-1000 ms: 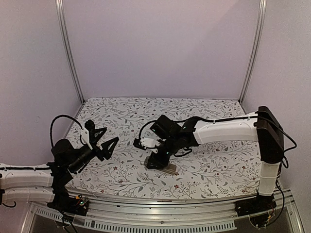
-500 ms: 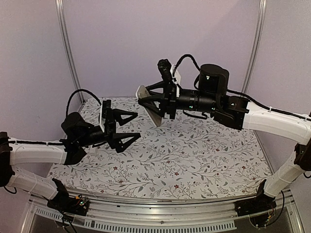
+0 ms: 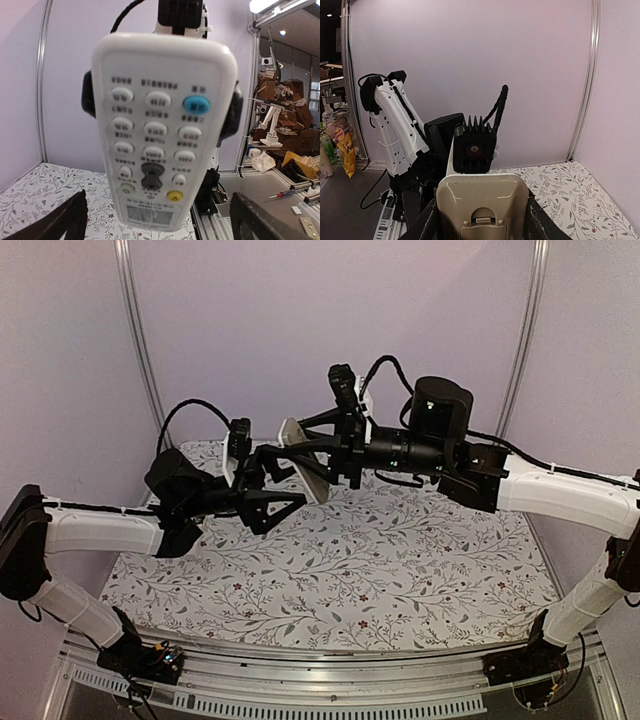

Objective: Load the batteries into the remote control
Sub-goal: Pass from the right arm to the left

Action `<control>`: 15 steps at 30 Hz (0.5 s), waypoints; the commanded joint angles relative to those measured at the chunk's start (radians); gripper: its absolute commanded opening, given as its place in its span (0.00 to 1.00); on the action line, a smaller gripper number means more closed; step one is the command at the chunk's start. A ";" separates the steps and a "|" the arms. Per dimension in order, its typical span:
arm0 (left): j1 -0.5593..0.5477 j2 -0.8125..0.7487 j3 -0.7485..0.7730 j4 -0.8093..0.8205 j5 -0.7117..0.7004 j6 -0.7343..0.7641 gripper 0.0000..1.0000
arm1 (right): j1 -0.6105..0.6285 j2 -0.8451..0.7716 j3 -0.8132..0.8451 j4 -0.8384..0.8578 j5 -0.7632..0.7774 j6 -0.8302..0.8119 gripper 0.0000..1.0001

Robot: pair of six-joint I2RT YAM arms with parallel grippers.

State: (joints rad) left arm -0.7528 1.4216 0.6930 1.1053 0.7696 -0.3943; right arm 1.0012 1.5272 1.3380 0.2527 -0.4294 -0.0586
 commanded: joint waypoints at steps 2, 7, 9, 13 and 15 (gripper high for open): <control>-0.020 0.016 0.063 -0.016 -0.058 -0.003 0.96 | 0.002 -0.007 -0.011 0.040 -0.013 0.019 0.19; -0.034 0.057 0.100 -0.021 -0.032 -0.006 0.87 | 0.002 -0.003 -0.014 0.045 -0.012 0.023 0.19; -0.034 0.064 0.099 -0.009 -0.026 -0.007 0.81 | 0.002 -0.002 -0.015 0.045 -0.010 0.025 0.19; -0.039 0.062 0.097 0.002 -0.006 0.007 0.54 | 0.002 -0.006 -0.021 0.048 -0.014 0.026 0.19; -0.044 0.060 0.098 -0.008 -0.006 0.018 0.48 | 0.002 -0.004 -0.024 0.048 -0.018 0.029 0.19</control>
State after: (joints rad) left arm -0.7815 1.4799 0.7788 1.0985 0.7498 -0.3901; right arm 1.0012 1.5272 1.3289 0.2703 -0.4297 -0.0395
